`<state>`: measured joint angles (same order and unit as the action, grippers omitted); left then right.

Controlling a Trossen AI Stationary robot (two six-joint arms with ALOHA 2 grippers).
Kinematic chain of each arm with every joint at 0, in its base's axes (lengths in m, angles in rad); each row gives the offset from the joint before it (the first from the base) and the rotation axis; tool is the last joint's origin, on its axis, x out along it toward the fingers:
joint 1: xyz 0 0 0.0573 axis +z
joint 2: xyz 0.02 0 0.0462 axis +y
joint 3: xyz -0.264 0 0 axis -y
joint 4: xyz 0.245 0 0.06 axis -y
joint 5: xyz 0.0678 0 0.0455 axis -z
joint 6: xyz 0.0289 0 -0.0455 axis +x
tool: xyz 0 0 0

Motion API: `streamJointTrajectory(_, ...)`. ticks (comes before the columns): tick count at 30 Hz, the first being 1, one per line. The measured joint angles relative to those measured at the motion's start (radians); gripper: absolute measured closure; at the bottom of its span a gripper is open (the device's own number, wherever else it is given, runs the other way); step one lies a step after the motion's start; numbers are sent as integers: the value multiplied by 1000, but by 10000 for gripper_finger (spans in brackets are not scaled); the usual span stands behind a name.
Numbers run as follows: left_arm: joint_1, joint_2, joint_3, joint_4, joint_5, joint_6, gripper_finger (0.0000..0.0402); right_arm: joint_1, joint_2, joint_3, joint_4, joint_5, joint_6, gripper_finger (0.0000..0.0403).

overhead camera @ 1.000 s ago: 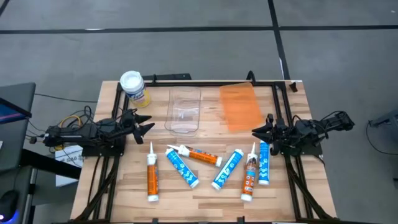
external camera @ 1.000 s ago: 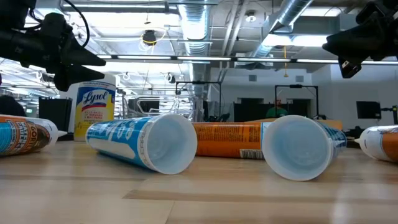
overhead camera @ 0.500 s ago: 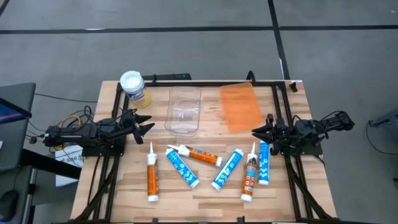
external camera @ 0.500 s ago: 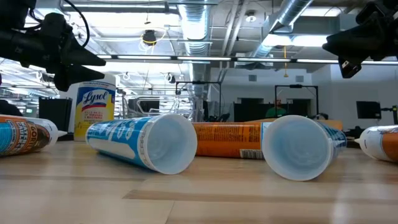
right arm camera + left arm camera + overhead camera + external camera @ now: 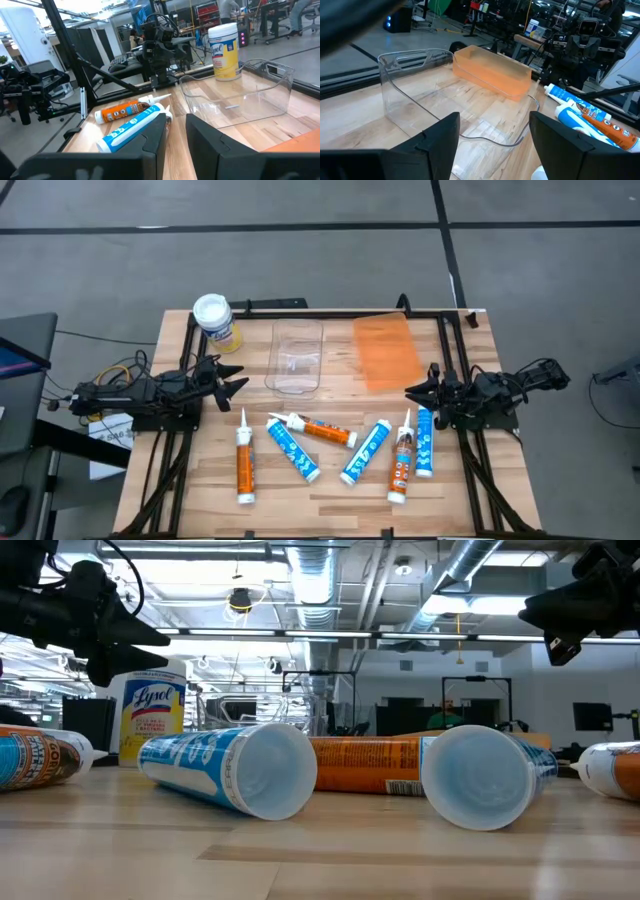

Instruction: Pick & place silicon tubes, Sealant and Lysol wipes

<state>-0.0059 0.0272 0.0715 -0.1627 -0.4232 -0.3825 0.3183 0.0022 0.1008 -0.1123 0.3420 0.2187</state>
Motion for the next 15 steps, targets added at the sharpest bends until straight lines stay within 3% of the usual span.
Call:
streamJointTrajectory(10,0,0,0,22,0,0,170,0,0,0,24,1,9,337)
streamJointTrajectory(15,0,0,0,23,0,5,170,0,0,0,96,15,127,337)
